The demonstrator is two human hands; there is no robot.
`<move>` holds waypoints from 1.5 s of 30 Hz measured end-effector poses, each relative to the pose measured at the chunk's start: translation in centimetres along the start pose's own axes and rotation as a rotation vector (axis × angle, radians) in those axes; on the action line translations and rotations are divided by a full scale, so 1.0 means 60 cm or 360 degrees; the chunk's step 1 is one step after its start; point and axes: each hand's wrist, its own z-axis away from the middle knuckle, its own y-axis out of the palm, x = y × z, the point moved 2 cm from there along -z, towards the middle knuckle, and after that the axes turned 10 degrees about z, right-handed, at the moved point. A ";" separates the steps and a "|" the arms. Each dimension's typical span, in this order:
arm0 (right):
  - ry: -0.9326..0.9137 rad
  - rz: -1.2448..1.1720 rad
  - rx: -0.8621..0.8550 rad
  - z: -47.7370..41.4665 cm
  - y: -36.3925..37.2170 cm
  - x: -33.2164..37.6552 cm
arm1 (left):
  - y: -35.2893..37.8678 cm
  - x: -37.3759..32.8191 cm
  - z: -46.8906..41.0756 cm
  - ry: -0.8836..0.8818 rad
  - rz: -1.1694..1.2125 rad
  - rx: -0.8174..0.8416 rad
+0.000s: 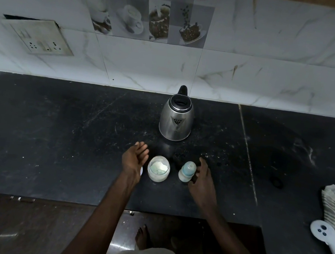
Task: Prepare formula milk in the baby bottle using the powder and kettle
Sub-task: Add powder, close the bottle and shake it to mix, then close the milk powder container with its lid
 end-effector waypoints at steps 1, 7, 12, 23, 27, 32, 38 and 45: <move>0.0003 -0.0004 -0.0003 0.001 0.001 -0.002 | -0.003 0.000 -0.003 0.0016 -0.0030 -0.0026; 0.0000 -0.0041 -0.0034 0.008 -0.001 0.003 | -0.025 0.000 -0.030 0.0147 -0.0359 -0.0056; -0.0012 -0.0057 -0.0082 0.005 -0.013 0.020 | -0.068 0.017 -0.069 0.0417 -0.1002 -0.0017; -0.0094 -0.0053 -0.0061 0.016 -0.013 0.044 | -0.098 0.057 -0.078 0.0608 -0.2228 0.0002; -0.0086 -0.0049 -0.0077 0.014 -0.014 0.048 | -0.099 0.061 -0.057 0.0574 -0.2526 0.0062; -0.0088 -0.0073 -0.0107 0.014 -0.017 0.057 | -0.107 0.069 -0.051 0.0567 -0.2709 0.0103; -0.0079 -0.0062 -0.0105 0.015 -0.021 0.061 | -0.112 0.069 -0.060 0.0670 -0.2678 0.0080; -0.0112 -0.0145 -0.0220 0.018 -0.036 0.080 | -0.091 0.044 -0.038 0.1121 -0.2044 -0.0225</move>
